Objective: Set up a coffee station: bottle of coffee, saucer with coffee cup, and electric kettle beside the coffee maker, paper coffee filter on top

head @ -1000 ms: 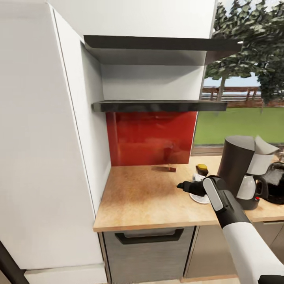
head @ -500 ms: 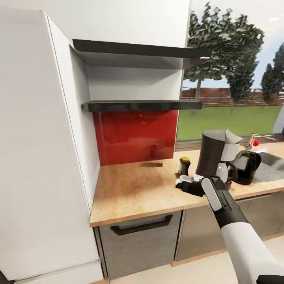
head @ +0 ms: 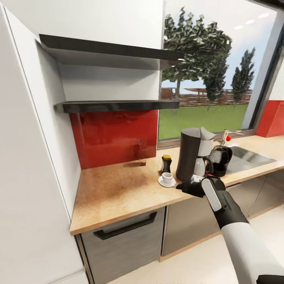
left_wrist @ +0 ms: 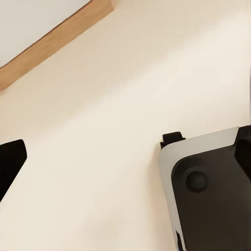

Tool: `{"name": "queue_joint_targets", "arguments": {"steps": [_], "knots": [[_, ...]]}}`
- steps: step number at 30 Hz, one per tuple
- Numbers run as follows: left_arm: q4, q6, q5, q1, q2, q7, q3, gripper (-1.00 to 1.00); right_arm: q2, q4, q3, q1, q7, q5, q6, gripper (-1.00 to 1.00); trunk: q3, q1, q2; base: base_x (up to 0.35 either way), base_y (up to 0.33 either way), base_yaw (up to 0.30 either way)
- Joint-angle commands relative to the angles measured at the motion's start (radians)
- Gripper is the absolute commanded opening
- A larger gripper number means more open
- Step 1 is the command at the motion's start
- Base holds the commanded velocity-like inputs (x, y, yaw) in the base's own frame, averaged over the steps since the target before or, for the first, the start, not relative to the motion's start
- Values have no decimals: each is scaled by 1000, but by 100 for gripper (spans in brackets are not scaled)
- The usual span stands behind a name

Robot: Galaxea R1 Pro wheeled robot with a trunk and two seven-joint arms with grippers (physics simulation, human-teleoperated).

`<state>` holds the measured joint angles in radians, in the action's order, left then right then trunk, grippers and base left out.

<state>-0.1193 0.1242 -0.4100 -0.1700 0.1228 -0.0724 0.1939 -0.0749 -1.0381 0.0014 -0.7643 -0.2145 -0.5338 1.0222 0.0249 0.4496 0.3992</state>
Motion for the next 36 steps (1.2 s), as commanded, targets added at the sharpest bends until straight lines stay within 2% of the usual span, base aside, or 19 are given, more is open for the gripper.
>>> {"name": "queue_joint_targets", "arguments": {"steps": [1,5,12,13,15,21,23,24,27,29,30,33,34,36], "knots": [[0,3,-8,0,0,-4,9,100,0,0,0,0,-9,-10,2,100,0,0,1,0,0,-300],[1,3,-7,0,0,-4,9,100,0,8,0,1,-9,-8,2,100,0,0,1,0,0,-300],[1,3,-8,0,0,-4,8,100,-5,138,0,2,-8,-5,4,100,0,0,1,0,0,-300],[1,3,-8,0,-1,-4,7,100,-7,205,0,2,-7,0,3,100,0,0,1,0,0,-300],[1,3,-9,0,-1,-4,6,100,-8,277,1,2,-7,1,2,100,0,0,1,0,0,-300],[4,1,-9,0,-2,-4,5,100,-7,438,5,2,-7,9,0,100,0,0,1,0,0,-300],[5,0,-8,2,-2,-4,5,100,-4,526,20,2,-7,36,-20,100,0,0,1,0,0,-300],[5,0,-8,4,-2,-4,5,100,-3,567,32,2,-7,54,-47,100,0,0,1,0,0,-300],[5,0,-7,12,-2,-3,6,100,11,763,77,4,-5,119,-238,100,0,0,1,0,0,-300],[6,0,-6,14,-2,-2,7,100,31,893,96,4,-4,157,-392,100,0,0,1,0,0,-300],[6,-1,-5,16,-5,4,7,100,49,967,105,14,-4,198,-538,100,0,0,1,0,0,-300],[6,-1,2,16,-12,22,9,100,69,1004,110,112,-3,246,-700,100,0,0,1,0,0,-300],[10,-1,21,16,-14,29,10,100,78,1007,111,140,-3,254,-724,100,0,0,1,0,0,-300],[28,2,84,17,-15,33,10,100,99,1011,112,215,-2,268,-754,100,0,0,1,0,0,-300]]}}
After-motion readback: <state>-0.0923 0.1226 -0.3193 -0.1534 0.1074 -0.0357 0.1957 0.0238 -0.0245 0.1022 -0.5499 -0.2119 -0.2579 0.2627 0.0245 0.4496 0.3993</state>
